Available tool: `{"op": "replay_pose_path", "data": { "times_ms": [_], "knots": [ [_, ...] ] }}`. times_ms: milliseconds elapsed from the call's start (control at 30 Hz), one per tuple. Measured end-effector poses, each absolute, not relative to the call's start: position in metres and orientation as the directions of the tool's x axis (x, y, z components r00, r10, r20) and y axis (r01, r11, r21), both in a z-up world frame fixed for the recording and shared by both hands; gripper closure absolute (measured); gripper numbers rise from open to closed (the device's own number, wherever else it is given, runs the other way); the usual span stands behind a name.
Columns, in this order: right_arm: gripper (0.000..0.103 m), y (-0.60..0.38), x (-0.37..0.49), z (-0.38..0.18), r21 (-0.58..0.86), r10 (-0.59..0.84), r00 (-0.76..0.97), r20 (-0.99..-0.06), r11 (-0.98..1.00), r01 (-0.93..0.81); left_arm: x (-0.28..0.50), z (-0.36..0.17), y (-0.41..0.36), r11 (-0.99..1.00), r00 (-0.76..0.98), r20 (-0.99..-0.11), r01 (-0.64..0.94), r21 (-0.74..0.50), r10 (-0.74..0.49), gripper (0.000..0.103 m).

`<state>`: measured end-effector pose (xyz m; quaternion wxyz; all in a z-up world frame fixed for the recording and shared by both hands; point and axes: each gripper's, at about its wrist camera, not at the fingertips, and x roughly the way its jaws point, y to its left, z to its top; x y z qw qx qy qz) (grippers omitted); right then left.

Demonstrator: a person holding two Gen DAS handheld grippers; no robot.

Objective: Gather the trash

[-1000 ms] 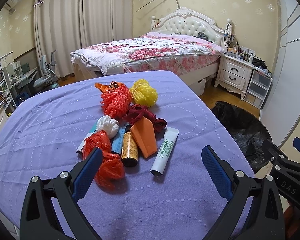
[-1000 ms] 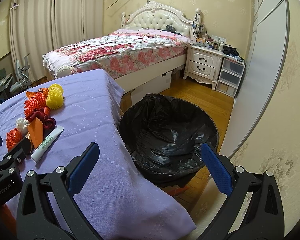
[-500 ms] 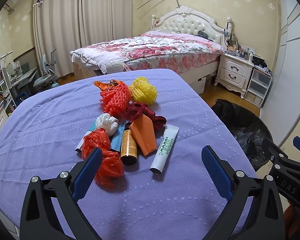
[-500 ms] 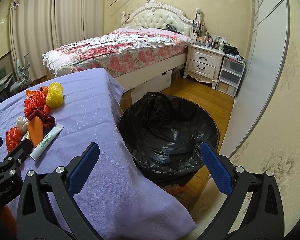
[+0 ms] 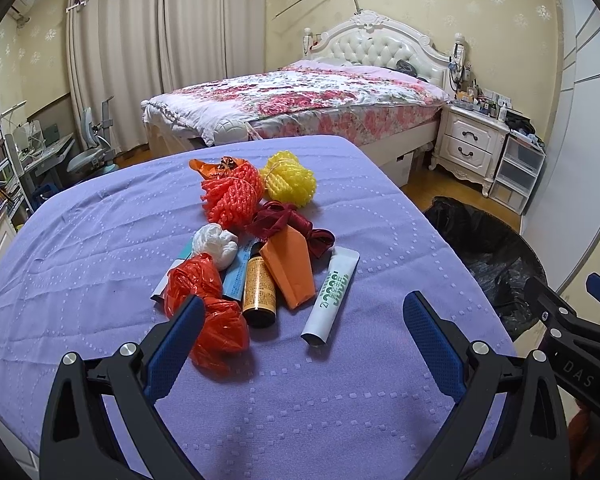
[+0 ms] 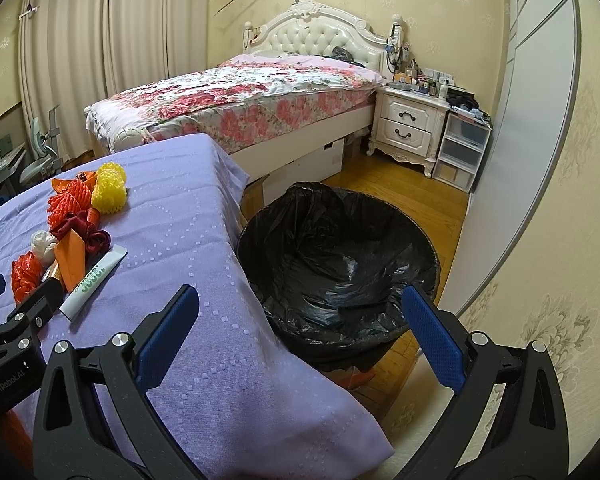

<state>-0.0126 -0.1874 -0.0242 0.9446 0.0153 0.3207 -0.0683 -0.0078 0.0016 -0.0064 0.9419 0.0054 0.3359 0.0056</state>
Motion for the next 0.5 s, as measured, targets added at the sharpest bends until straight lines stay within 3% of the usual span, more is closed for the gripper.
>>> {"op": "replay_pose_path", "data": {
  "times_ms": [500],
  "knots": [
    [0.004,-0.1894,-0.0123,-0.0276,-0.016,-0.119,0.783,-0.610,0.990,0.138,-0.0078,-0.0081,0.0016,1.000,0.773,-0.634,-0.006,0.013,0.013,0.007]
  ]
}}
